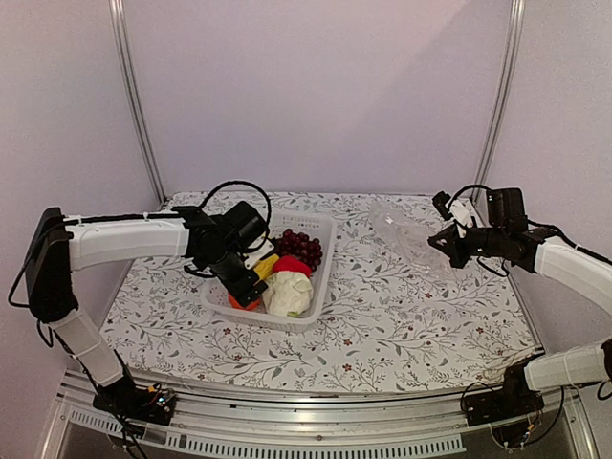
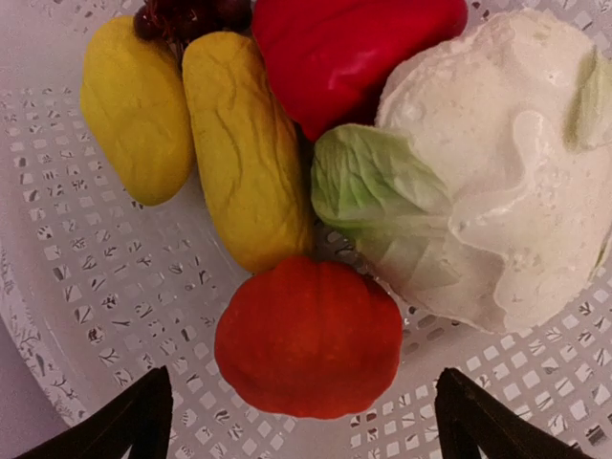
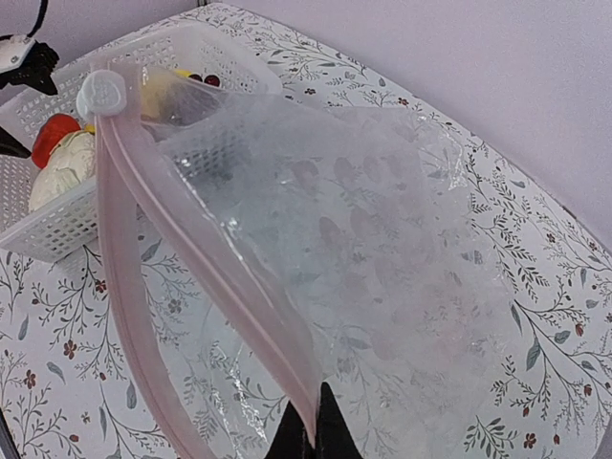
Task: Place the food in the zip-top bag and seal the zipper
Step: Pick up the fake vegetable from the bin, then place the fake vegetable in the zipper food storage bag.
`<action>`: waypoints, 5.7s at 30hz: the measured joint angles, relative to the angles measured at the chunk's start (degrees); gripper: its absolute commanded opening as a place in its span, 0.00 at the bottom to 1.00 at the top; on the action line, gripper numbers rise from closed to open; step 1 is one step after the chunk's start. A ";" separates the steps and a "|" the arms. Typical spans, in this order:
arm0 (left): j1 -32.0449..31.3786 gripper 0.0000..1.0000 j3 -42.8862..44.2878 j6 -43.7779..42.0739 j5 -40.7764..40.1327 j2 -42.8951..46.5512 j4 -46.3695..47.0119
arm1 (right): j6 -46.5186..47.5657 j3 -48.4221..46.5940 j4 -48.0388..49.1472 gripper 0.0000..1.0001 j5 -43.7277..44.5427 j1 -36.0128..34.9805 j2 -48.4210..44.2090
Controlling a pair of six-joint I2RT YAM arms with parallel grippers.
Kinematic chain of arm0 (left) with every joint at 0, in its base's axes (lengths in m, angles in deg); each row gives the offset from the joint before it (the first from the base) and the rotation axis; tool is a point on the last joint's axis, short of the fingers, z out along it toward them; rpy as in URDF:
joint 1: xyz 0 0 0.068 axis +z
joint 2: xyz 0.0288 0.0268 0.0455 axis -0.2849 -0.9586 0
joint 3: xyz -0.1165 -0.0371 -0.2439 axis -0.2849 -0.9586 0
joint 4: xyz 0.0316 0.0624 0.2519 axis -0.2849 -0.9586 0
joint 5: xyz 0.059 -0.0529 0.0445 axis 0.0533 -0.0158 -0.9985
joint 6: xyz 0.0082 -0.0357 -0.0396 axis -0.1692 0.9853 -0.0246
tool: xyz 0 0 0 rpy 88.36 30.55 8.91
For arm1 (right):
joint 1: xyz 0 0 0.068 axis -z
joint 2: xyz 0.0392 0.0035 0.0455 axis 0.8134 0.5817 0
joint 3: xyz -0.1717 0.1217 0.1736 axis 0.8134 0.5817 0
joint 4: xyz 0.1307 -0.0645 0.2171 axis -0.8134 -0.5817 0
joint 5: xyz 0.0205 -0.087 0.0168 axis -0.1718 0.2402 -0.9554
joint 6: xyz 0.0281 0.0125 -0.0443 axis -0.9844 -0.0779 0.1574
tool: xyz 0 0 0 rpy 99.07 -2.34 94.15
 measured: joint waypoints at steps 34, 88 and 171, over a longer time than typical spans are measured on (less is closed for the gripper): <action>-3.13 0.53 12.28 -0.37 -5.90 1.27 -6.34 | 0.07 -5.40 -4.72 0.00 0.98 0.00 2.60; -31.19 0.41 23.37 -22.99 -13.84 -30.47 89.02 | -2.67 -23.61 -30.32 0.00 -6.08 -1.62 4.55; -33.05 0.99 10.73 -26.71 -28.65 -12.94 88.02 | -7.80 -32.39 -35.87 0.00 -14.27 4.85 11.19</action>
